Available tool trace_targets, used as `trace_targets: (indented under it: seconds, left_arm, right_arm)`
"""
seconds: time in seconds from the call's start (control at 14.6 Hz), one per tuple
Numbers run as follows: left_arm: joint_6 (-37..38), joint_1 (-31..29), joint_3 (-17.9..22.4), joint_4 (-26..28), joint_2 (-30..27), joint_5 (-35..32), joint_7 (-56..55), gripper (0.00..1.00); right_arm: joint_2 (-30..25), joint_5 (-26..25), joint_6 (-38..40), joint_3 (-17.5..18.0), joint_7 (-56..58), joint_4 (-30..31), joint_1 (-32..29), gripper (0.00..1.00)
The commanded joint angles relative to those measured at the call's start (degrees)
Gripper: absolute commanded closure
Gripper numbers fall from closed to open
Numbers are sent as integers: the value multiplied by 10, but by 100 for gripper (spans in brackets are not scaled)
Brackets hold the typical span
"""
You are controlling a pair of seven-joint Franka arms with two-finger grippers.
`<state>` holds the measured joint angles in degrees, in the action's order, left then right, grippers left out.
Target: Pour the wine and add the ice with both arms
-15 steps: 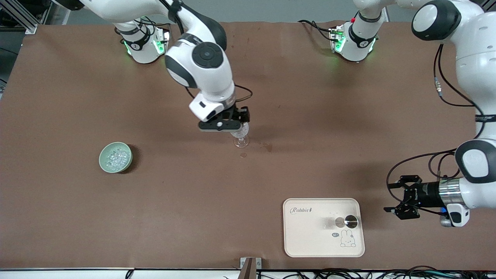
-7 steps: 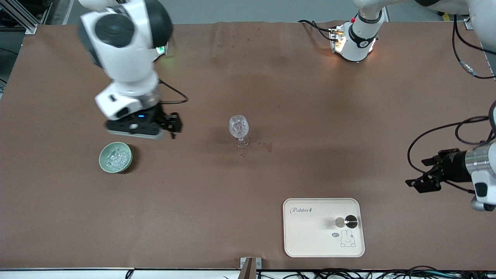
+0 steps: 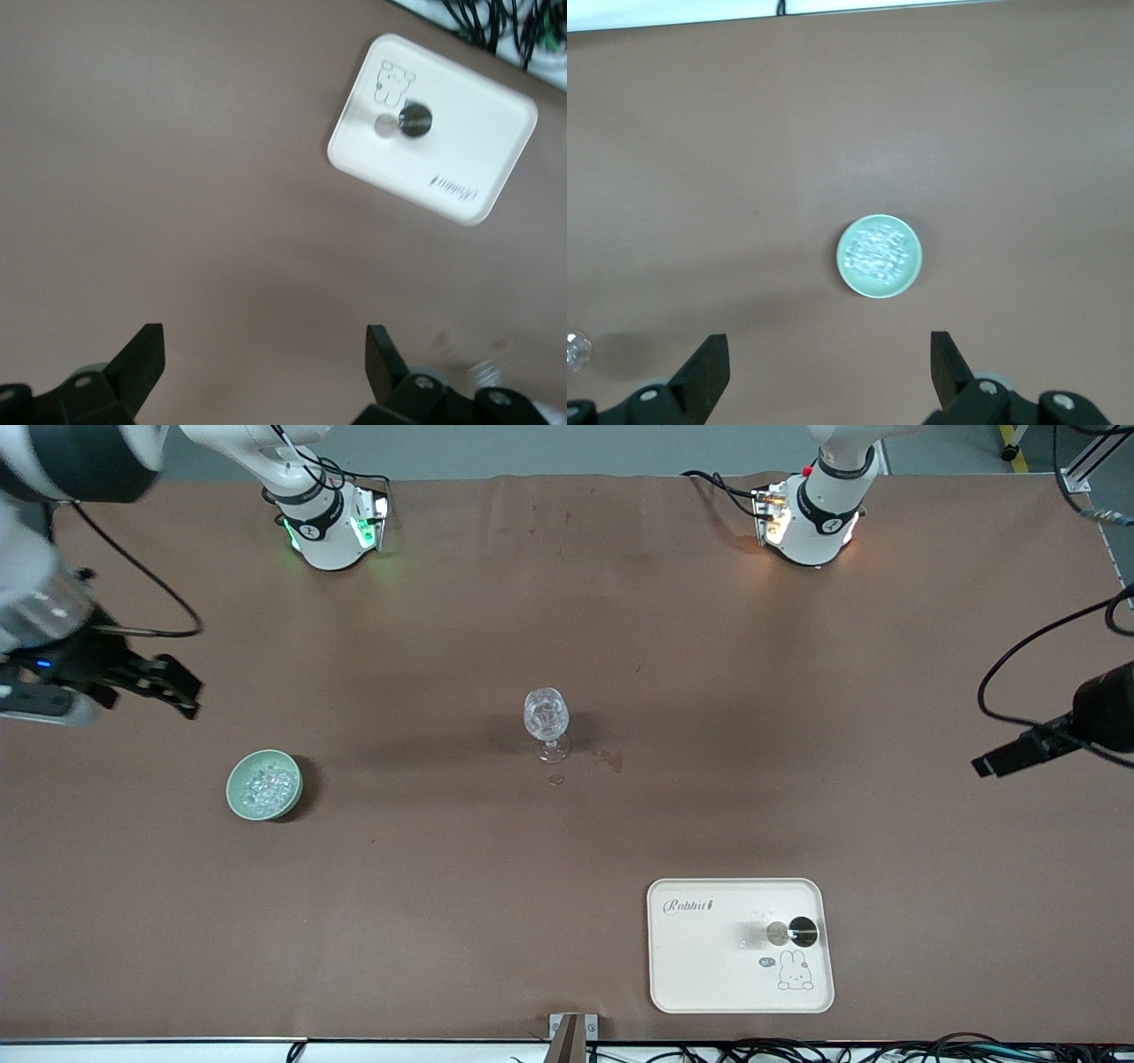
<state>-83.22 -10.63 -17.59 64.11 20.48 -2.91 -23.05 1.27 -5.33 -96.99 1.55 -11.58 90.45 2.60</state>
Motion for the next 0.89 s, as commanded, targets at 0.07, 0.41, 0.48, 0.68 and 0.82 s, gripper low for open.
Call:
trace_targets:
  seconds: [0.07,0.41,0.48,0.68,0.82]
  left_arm:
    - [-11,61,74,147,-127,-5,115,0]
    - [-41,102,95,273,-233,3,130,0]
    - [-41,112,99,288,-247,4,130,0]
    - [-42,112,99,322,-282,9,131,0]
    - [-42,108,101,343,-303,29,130,0]
  right_arm:
    - [-78,27,-10,-89,72,97,4,0]
    - [-99,26,13,-139,155,108,0,0]
    - [-96,26,21,-139,158,90,-1,0]
    - [-54,25,79,-137,159,4,-5,0]
    - [-28,26,108,-133,160,-36,-7,0]
